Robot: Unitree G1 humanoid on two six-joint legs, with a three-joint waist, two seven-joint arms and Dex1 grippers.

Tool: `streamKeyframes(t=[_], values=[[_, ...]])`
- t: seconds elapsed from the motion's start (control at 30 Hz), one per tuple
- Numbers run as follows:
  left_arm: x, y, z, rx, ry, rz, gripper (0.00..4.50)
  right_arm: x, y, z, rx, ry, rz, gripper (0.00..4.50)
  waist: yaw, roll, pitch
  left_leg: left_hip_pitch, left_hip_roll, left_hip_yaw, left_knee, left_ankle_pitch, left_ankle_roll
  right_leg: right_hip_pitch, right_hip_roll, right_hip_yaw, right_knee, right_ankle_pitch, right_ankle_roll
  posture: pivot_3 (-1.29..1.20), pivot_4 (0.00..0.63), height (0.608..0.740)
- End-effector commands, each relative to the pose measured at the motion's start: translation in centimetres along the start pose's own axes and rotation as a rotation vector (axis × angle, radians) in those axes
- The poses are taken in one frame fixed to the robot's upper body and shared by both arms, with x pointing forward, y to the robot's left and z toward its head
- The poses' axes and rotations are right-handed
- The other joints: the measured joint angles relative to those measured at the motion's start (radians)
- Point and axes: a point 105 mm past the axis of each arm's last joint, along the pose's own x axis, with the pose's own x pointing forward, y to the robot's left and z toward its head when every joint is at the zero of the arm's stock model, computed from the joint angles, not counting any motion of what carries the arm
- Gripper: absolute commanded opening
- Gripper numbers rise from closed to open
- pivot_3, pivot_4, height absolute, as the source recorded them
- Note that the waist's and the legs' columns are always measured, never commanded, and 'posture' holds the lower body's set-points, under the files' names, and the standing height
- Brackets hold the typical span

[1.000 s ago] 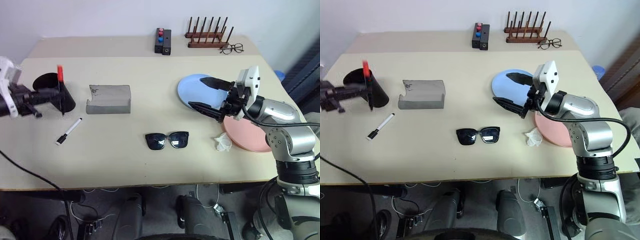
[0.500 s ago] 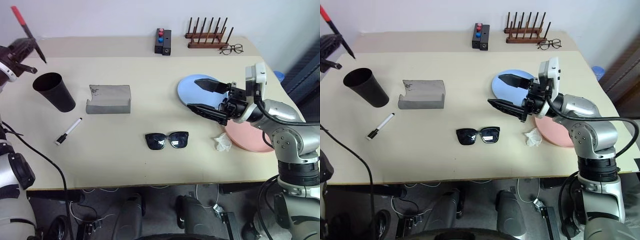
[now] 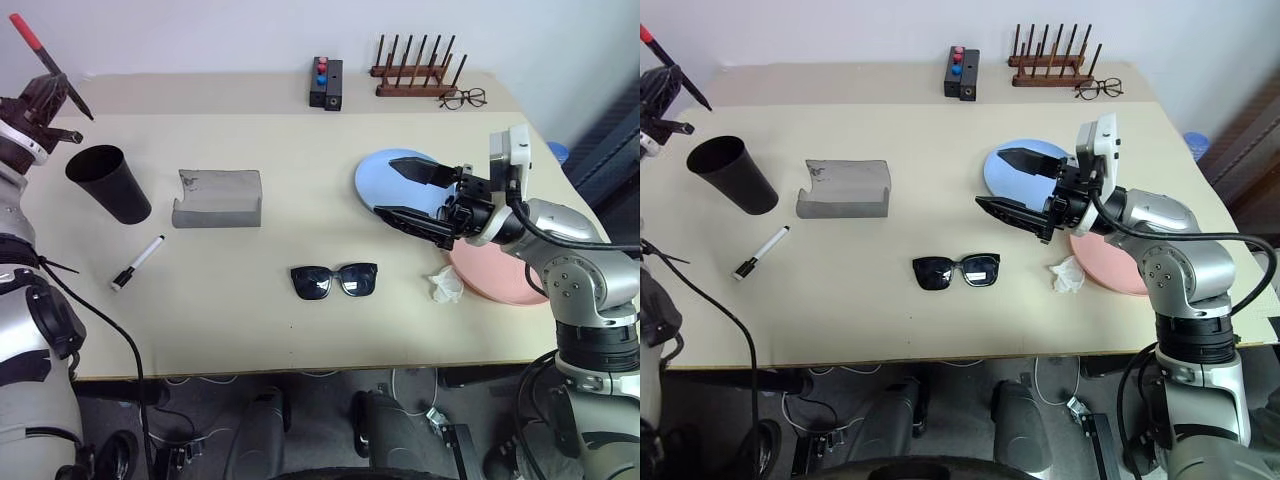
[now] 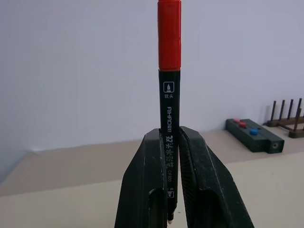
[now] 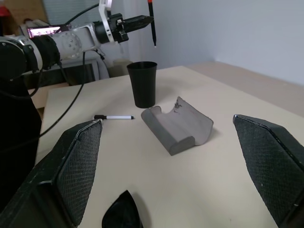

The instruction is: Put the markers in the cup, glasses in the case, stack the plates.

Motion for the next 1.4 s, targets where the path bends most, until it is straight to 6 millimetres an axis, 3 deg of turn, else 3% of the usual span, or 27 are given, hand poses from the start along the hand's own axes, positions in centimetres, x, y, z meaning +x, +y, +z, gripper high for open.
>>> streamKeyframes(t=[0.03,0.13,0.33,0.57,0.67,0.87,0.9,1.1,1.27,1.4], values=[[-0.7,0.8,1.2,0.027,-0.044,0.026,0.06,-0.5,0.1,1.3,-0.057,-0.023,-0.012,4.50,-0.001,0.000,0.000,0.000,0.000,0.000,0.000,0.000,0.000,0.000,0.000,0.000,0.000,0.000,0.000,0.00,0.150,0.740],[-1.2,1.2,0.4,0.020,-0.020,0.052,0.06,-0.5,0.0,1.4,-0.057,-0.024,-0.018,4.50,-0.001,0.000,0.000,0.000,0.000,0.000,0.000,0.000,0.000,0.000,0.000,0.000,0.000,0.000,0.000,0.00,0.150,0.740],[-1.7,0.9,0.7,0.023,-0.022,0.042,0.06,-0.6,0.0,1.4,-0.059,-0.015,-0.018,4.50,0.002,0.000,0.000,0.000,0.000,0.000,0.000,0.000,0.000,0.000,0.000,0.000,0.000,0.000,0.000,0.00,0.150,0.740],[-2.6,1.2,-0.8,-0.039,0.047,0.060,0.06,-0.5,-0.2,1.6,-0.065,-0.013,-0.015,4.50,-0.001,0.000,0.000,0.001,0.000,0.000,0.000,0.000,0.000,0.001,0.000,0.000,0.000,0.000,0.000,0.00,0.150,0.740],[-2.7,1.1,-1.0,-0.041,0.057,0.056,1.21,-0.6,-0.2,1.6,-0.070,-0.010,-0.017,4.50,-0.001,0.000,0.000,0.000,0.000,0.000,0.000,0.000,0.000,0.001,0.000,0.000,0.000,0.000,0.000,0.00,0.150,0.740],[-2.5,0.1,-0.9,-0.041,0.048,0.014,4.17,-0.8,-0.1,1.5,-0.070,-0.004,-0.025,4.50,0.001,0.000,0.000,0.000,0.000,0.000,0.000,0.000,0.000,0.001,0.000,0.000,0.000,0.000,-0.001,0.00,0.150,0.740],[-2.5,0.1,-0.8,-0.041,0.046,0.012,4.46,-0.8,-0.1,1.5,-0.071,-0.004,-0.026,4.50,0.001,0.000,0.000,0.000,0.000,0.000,0.000,0.000,0.000,0.001,0.000,0.000,0.000,0.000,-0.001,0.00,0.150,0.740],[-2.1,-0.7,0.5,-0.075,0.100,-0.019,4.46,-0.8,-0.2,1.3,-0.074,-0.005,-0.033,4.50,-0.001,0.000,0.000,0.000,0.000,0.000,0.000,0.000,0.000,0.001,0.000,0.000,0.000,0.000,-0.001,0.00,0.150,0.740],[-2.6,-3.6,2.8,-0.202,0.199,-0.178,4.46,-1.0,-0.3,1.3,-0.075,-0.003,-0.033,4.50,-0.002,0.000,0.000,0.000,0.001,-0.001,0.000,0.000,0.000,0.001,0.000,0.000,-0.001,0.000,-0.001,0.00,0.150,0.740],[-5.0,-6.2,1.1,-0.182,0.544,-0.304,4.46,-1.1,-0.3,1.2,-0.067,0.001,-0.021,4.50,-0.006,0.001,0.000,0.001,0.001,0.000,-0.001,0.000,0.000,0.000,0.000,0.001,-0.001,0.000,-0.001,0.00,0.150,0.740]])
